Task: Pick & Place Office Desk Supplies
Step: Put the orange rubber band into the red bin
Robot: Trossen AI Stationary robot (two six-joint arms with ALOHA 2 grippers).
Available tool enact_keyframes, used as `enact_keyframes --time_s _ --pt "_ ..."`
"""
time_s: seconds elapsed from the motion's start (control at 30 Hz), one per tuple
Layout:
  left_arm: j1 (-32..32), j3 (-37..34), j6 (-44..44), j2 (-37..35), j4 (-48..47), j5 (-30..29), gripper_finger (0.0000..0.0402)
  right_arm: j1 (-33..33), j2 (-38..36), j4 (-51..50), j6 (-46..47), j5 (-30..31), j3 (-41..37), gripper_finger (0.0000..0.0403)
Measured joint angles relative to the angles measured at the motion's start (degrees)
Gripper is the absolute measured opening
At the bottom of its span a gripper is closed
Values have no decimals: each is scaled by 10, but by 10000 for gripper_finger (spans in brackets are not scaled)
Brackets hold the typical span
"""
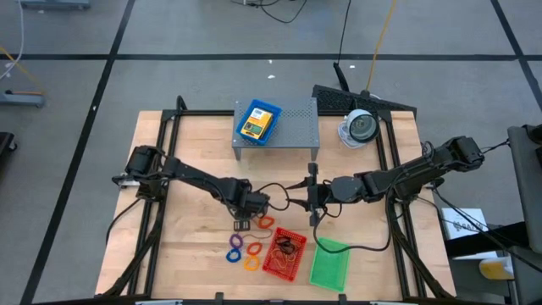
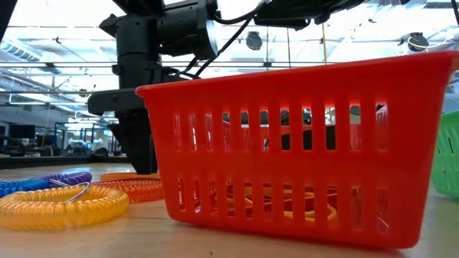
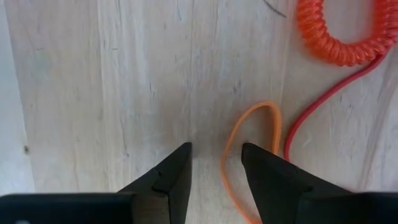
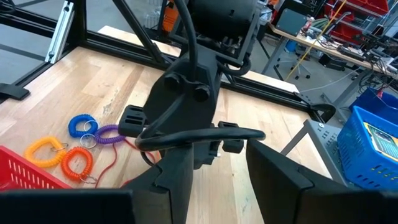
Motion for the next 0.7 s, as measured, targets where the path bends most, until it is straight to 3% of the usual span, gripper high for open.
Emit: enact_keyframes --time_s 0.4,0.53,0.7 --pt "13 0 19 0 2 22 151 0 0 0 0 0 0 141" --pt "13 0 28 0 2 25 116 0 0 0 -1 0 0 141" --pt "13 0 31 0 5 25 41 0 0 0 -1 0 0 141"
